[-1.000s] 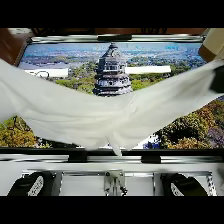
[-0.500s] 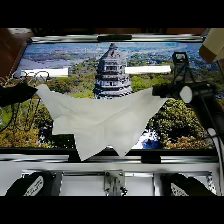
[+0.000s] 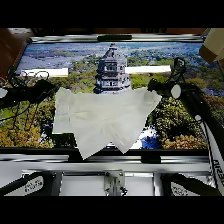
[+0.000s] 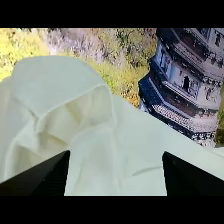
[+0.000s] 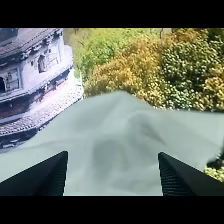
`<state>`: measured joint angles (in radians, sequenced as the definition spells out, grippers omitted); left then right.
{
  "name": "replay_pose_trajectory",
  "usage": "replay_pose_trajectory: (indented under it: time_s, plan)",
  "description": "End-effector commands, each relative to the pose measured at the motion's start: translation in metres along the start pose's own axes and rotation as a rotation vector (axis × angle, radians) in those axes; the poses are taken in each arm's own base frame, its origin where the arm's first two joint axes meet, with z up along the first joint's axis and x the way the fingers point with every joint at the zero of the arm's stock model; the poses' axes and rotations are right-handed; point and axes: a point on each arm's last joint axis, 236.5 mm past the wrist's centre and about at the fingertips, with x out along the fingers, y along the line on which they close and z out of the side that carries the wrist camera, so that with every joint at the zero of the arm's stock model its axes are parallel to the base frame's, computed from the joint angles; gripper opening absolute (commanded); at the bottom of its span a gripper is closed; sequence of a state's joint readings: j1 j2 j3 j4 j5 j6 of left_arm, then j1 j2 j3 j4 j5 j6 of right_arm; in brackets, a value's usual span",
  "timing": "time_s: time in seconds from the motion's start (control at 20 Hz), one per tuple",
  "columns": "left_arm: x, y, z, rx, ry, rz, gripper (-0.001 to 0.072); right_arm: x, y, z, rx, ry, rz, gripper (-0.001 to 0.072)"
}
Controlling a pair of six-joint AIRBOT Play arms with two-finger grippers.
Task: Fold the shirts.
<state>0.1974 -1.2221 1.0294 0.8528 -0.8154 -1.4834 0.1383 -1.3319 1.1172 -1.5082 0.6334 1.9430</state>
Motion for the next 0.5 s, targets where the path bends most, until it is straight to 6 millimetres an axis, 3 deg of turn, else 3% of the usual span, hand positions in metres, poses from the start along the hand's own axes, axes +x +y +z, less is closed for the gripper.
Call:
replay_pose_trajectory:
  time_s: [0.0,0.2,0.25,0.35,0.45]
  plan:
    - [-0.015,0.009,-0.014,0.006,0.142,-0.016,0.0705,-0.04,-0.033,-0.011,-0.127,0.13,-0.066,0.067]
    - [-0.032,0.043,-0.106,0.044,0.506,0.062,0.0703,-0.093,-0.066,-0.054,-0.205,0.351,-0.125,0.0659]
    - [-0.028,0.046,-0.125,0.028,0.548,0.063,0.0683,-0.1,-0.067,-0.064,-0.211,0.397,-0.13,0.0659]
    - [-0.008,0.055,-0.158,0.018,0.575,0.082,0.0548,-0.104,-0.065,-0.074,-0.201,0.442,-0.117,0.0659]
    - [0.015,0.057,-0.181,0.012,0.544,0.087,0.0547,-0.103,-0.058,-0.074,-0.187,0.441,-0.092,0.0659]
